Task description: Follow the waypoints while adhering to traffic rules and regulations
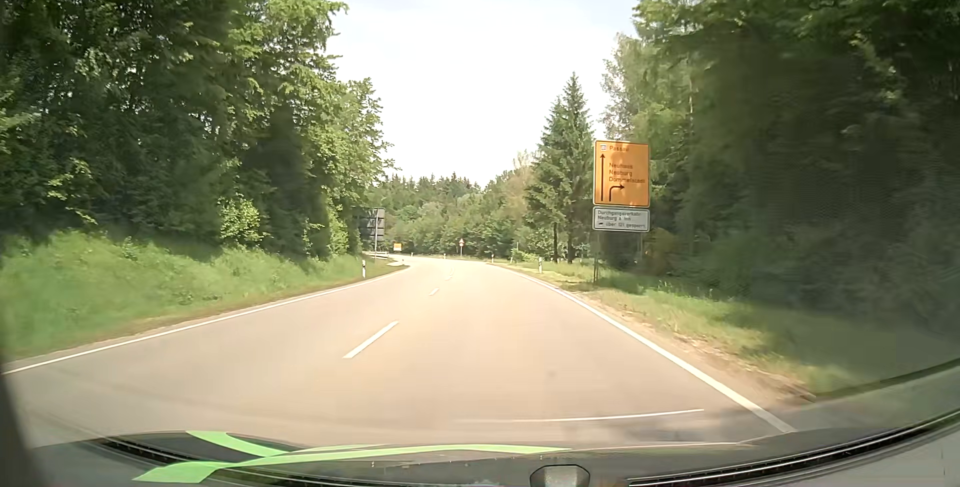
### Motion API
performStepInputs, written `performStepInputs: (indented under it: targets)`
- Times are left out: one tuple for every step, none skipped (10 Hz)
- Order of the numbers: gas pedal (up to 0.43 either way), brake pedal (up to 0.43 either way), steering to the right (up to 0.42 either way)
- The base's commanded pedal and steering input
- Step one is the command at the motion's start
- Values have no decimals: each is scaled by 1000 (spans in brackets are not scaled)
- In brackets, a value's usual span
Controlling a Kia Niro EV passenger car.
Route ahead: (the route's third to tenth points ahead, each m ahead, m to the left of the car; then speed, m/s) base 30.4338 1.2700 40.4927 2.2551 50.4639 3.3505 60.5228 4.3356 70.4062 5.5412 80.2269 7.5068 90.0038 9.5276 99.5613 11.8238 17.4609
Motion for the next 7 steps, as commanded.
performStepInputs:
  targets:
    - [98,0,-13]
    - [110,0,-12]
    - [130,0,-12]
    - [150,0,-12]
    - [150,0,-12]
    - [150,0,-12]
    - [150,0,-12]
